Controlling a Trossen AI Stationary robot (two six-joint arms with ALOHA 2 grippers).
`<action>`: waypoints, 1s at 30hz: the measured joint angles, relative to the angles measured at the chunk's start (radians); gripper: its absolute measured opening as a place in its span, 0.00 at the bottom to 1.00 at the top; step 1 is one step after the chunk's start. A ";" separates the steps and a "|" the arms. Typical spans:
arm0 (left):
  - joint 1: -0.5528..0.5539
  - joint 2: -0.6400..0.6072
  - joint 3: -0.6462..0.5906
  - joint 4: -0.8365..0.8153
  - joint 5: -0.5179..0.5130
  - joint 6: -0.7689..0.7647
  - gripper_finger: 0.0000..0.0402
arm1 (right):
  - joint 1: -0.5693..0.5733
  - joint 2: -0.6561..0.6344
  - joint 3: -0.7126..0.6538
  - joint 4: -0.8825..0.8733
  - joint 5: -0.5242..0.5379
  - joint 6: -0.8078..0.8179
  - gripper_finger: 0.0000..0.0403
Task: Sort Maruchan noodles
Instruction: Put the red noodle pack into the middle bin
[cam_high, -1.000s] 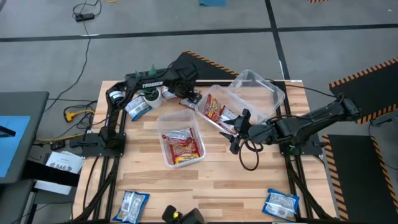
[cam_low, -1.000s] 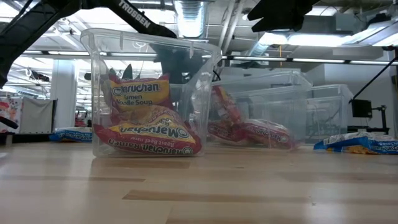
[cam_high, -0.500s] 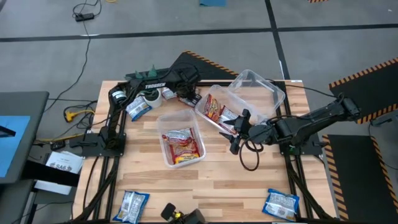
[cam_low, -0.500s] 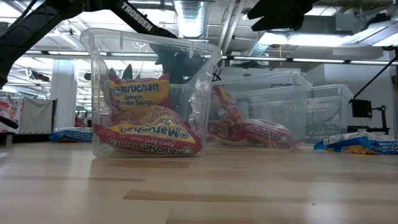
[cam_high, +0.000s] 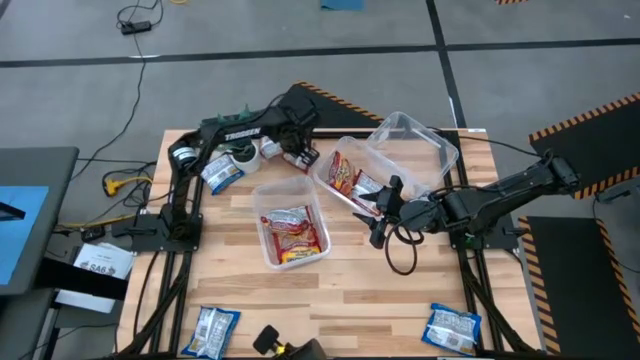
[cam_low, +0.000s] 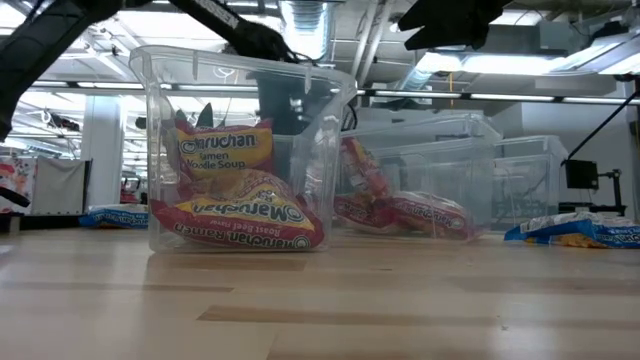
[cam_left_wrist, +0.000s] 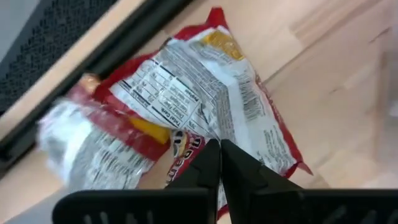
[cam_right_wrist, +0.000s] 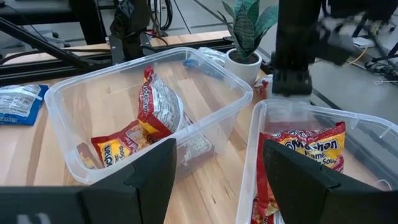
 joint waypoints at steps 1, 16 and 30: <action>0.000 -0.016 0.000 -0.009 -0.001 -0.001 0.00 | 0.000 0.000 0.000 0.000 0.000 0.000 0.65; -0.007 -0.260 0.002 0.003 -0.064 0.002 0.00 | 0.000 0.000 0.000 0.008 0.000 0.000 0.65; 0.005 -0.231 -0.144 0.236 -0.012 0.019 0.01 | 0.000 0.000 0.000 0.012 0.000 0.001 0.65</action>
